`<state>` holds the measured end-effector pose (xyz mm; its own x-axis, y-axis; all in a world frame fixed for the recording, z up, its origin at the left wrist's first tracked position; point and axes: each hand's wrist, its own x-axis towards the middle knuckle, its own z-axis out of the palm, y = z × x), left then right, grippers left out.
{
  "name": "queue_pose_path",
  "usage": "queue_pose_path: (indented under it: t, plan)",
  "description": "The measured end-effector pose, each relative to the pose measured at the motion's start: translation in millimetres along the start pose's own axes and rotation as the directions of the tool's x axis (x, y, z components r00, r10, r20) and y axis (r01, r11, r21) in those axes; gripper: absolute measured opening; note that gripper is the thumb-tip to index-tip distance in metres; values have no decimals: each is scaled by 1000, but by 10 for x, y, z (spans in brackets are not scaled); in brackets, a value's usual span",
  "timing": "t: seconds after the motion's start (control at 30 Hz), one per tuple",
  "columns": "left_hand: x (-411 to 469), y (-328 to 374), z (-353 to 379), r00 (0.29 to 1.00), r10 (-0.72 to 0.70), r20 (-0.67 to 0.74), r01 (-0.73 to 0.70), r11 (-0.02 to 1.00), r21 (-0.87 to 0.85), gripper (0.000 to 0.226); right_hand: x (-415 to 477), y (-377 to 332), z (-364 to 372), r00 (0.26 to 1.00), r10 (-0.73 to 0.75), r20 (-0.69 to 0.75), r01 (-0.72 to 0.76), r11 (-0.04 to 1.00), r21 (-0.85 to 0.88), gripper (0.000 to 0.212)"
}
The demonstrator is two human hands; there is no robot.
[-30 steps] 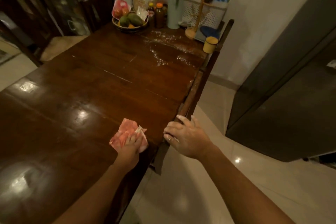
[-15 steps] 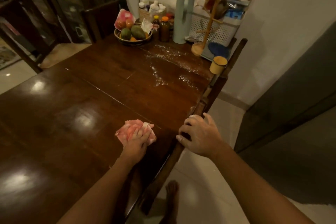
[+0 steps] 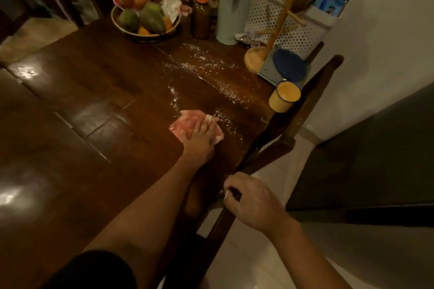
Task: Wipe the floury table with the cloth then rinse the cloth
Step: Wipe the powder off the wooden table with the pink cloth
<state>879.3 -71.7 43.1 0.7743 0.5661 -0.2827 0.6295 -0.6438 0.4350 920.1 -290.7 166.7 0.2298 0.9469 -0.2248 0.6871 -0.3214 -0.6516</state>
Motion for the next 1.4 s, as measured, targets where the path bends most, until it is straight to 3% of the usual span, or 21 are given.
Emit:
queue_pose_path:
  t: [0.17,0.27,0.33,0.4,0.47,0.53,0.57,0.63,0.67,0.73,0.9,1.0,1.07,1.17,1.23,1.33,1.4]
  plan:
    - [149,504,160,946,286,154,-304,947,104,60,226,6,-565,966,-183,181,236,910,-340,34]
    - [38,374,145,870,476,128,-486,872,60,49,454,134,-1070,959,-272,74,279,872,-402,26]
    - [-2,111,70,920,388,60,-388,922,-15,49,638,348,-1403,968,-252,-14,221,872,-437,28]
    - [73,-109,13,992,110,-58,-118,979,-167,59,851,643,-1669,980,-192,-51,155,900,-407,34]
    - [170,0,-13,984,-102,-144,78,983,-166,67,1058,947,-1822,992,-125,25,123,896,-427,30]
    - [264,291,27,966,-222,-134,204,970,-134,72,1221,1205,-1867,984,-76,163,149,850,-506,24]
    - [274,433,62,975,-192,-111,177,975,-134,73,1262,1310,-1857,979,-92,181,177,826,-536,30]
    - [199,548,197,996,52,-67,-57,995,-84,69,1255,1454,-1799,976,-191,108,218,796,-564,41]
    - [116,547,230,984,176,-35,-178,982,-56,66,1241,1494,-1779,971,-235,50,223,802,-554,42]
    - [-79,452,223,958,281,55,-276,958,-79,57,1237,1522,-1773,963,-271,10,234,814,-532,40]
    - [-690,54,66,935,255,244,-262,965,-5,48,1275,1584,-1791,943,-313,118,322,755,-572,45]
    - [-874,-66,-81,994,38,100,-26,992,-120,51,1260,1602,-1807,932,-340,125,351,763,-543,45]
    - [-812,42,-70,995,-93,-38,84,978,-190,52,1268,1604,-1820,926,-353,134,367,758,-539,44]
    - [-433,275,62,981,-189,-46,180,970,-165,63,1273,1605,-1811,921,-369,126,377,758,-532,43]
    - [-190,429,55,992,-123,9,123,983,-134,62,1266,1620,-1795,918,-383,99,376,764,-524,41]
    - [-104,593,47,989,110,95,-97,987,-128,50,1266,1642,-1784,914,-398,82,378,759,-530,40]
    - [-230,601,76,964,158,215,-129,982,-139,49,1266,1645,-1779,913,-398,92,383,753,-536,44]
